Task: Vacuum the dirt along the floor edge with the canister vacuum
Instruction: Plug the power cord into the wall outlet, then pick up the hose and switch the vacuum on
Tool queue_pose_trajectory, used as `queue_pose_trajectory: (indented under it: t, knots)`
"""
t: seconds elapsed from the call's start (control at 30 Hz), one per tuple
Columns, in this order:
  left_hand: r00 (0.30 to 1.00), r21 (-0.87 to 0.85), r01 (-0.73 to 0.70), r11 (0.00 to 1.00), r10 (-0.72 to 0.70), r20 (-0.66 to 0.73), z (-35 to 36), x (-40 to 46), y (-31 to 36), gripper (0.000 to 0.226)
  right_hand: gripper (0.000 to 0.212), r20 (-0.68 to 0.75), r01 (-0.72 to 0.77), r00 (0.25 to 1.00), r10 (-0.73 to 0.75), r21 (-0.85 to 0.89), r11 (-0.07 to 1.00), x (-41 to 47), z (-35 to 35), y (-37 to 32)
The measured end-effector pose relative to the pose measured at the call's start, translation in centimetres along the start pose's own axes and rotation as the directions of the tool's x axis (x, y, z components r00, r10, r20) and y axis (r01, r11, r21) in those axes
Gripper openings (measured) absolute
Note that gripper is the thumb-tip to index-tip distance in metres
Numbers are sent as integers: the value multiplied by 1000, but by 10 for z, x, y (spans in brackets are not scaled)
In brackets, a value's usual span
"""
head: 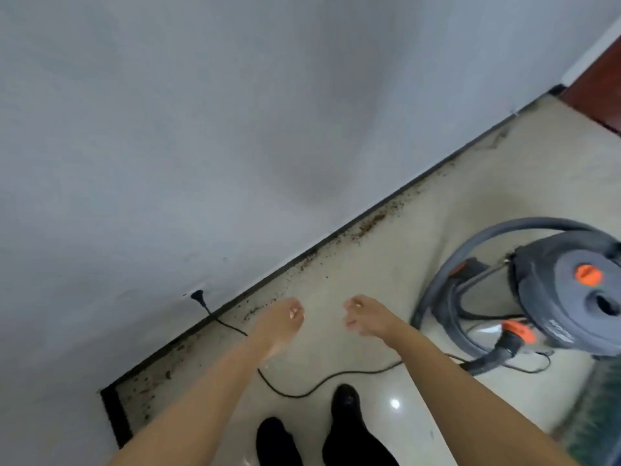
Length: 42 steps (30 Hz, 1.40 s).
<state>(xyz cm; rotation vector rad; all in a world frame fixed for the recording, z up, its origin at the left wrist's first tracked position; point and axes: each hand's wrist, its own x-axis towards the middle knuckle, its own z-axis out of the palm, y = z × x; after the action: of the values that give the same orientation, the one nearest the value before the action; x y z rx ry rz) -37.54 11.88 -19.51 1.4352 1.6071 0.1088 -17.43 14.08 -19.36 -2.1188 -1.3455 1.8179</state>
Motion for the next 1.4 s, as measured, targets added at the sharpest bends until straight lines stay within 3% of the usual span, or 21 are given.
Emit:
queue_pose_trajectory:
  t: [0.13,0.23,0.37,0.5,0.7,1.13,1.3,1.4]
  knots:
    - [982,148,-175,973,162,99,18,5,91,25,25,-157,-18,986,52,211,977,-59,-67,41]
    - [956,147,-262,954,236,174,58,-1,149,22,23,-235,-45,965,118,297,954,-98,-106,93]
    - [878,183,-414,892,338,337,124,-12,217,25,32,-290,-62,934,208,444,894,-140,-152,170]
    - [853,250,-441,862,316,415,200,-14,277,17,33,-264,-101,926,270,517,850,-165,-200,248]
    - [841,273,-424,863,263,473,311,3,369,28,32,-288,-128,892,348,577,806,-173,-302,350]
    - [890,272,-375,887,262,372,396,124,506,25,19,-331,-19,911,245,562,827,-98,-489,368]
    - [873,347,-473,810,378,308,437,196,575,29,18,-432,30,852,294,603,797,-41,-566,395]
    - [877,430,-480,764,411,249,467,230,600,44,19,-496,40,798,343,612,790,-8,-601,420]
